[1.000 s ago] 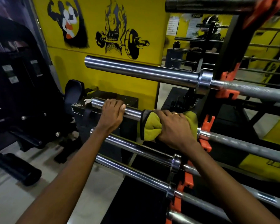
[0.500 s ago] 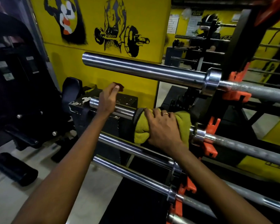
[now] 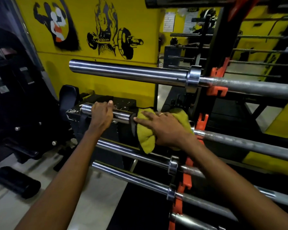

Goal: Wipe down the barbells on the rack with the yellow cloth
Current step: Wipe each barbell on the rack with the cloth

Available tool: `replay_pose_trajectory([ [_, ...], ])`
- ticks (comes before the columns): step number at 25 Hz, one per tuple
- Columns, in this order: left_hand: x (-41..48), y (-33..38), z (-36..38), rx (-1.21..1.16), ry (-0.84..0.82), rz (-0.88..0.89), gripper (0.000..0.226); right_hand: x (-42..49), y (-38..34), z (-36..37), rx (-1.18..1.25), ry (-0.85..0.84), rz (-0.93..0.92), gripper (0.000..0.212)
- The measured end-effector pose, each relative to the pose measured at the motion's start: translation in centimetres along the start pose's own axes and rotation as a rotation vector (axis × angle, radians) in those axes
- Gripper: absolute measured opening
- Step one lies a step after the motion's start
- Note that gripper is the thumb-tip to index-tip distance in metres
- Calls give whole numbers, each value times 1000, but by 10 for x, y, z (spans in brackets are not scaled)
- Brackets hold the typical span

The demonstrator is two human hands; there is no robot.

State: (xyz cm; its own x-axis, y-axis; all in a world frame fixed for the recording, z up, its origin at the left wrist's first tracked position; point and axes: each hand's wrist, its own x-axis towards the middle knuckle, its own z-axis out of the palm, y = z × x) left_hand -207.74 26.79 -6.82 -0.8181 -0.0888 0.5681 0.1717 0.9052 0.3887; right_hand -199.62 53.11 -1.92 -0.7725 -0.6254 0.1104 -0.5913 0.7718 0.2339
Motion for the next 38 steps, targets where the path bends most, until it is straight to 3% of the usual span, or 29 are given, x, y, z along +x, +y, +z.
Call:
replay_pose_trajectory([
  [2, 3, 11, -6, 151, -41, -13, 53, -24, 15, -9, 57, 1, 142, 83],
  [4, 12, 22, -12, 240, -198, -69, 47, -37, 27, -17, 148, 56, 280, 60],
  [7, 29, 36, -24, 221, -426, -229, 50, -38, 37, -22, 366, 70, 419, 58],
  [9, 29, 35, -23, 183, -337, -170, 46, -29, 34, -16, 269, 32, 373, 66],
  [11, 5, 39, -14, -69, -68, -16, 44, -16, 23, -7, 95, 23, 286, 69],
  [13, -21, 47, -5, -288, 30, 98, 46, -5, 12, -2, 32, 46, 186, 71],
  [16, -28, 44, 11, -115, 98, 219, 44, 1, 10, 0, 101, 38, 87, 79],
  [20, -18, 50, 7, 10, 3, 140, 45, -10, 34, -17, 341, -62, 15, 76],
  [24, -5, 65, 1, 188, -234, -67, 55, -53, 44, -16, 341, 115, 99, 64],
  [27, -28, 102, -6, -122, -142, 101, 36, -95, 61, -13, 301, 148, 247, 69],
  [30, -60, 170, 7, -382, -326, 249, 42, -137, 81, 1, 253, 138, 385, 78],
  [31, -68, 188, 18, -310, -372, 280, 48, -148, 84, 9, 230, 170, 403, 77],
  [33, -80, 205, 36, -95, -314, 332, 60, -168, 83, 22, 201, 198, 419, 75],
  [36, -87, 200, 44, -71, -198, 337, 66, -191, 91, 20, 200, 226, 510, 82],
  [38, -91, 198, 46, -33, -238, 322, 73, -197, 99, 19, 207, 255, 594, 74],
])
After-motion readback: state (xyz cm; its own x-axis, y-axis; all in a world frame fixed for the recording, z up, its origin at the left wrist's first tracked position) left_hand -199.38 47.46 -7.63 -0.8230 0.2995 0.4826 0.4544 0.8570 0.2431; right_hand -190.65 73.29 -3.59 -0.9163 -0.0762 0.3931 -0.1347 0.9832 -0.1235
